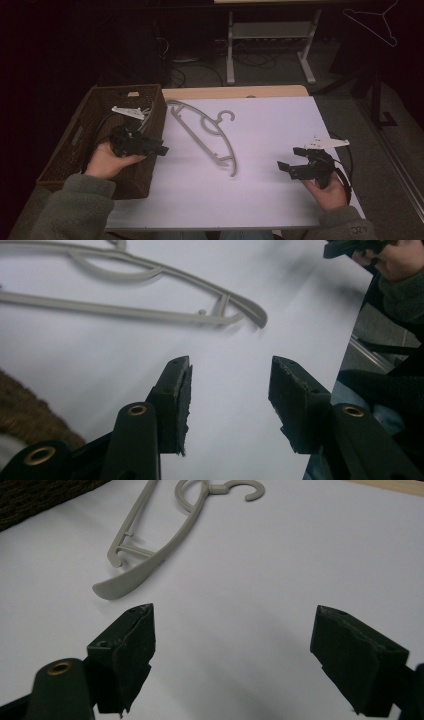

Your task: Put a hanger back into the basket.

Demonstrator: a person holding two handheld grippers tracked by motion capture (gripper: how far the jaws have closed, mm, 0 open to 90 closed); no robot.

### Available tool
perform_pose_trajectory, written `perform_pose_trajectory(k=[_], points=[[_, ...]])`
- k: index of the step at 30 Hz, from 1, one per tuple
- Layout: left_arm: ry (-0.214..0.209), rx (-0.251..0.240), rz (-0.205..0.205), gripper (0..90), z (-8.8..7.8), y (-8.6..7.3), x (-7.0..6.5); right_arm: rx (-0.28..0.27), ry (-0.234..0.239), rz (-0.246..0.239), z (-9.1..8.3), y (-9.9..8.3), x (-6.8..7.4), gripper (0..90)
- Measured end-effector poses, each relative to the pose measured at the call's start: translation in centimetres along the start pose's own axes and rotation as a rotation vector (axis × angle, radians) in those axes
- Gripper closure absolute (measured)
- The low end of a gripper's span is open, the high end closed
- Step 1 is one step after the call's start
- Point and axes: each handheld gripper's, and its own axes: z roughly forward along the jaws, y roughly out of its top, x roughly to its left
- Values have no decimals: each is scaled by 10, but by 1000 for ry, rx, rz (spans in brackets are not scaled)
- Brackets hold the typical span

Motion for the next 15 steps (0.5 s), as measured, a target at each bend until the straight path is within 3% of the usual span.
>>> perform_pose_trajectory(k=[10, 15], points=[[-10, -22, 10, 493, 22, 14, -13, -3, 0, -7, 1, 2, -1, 174], [-36, -39, 14, 491, 39, 20, -22, 10, 2, -7, 3, 2, 1, 173]])
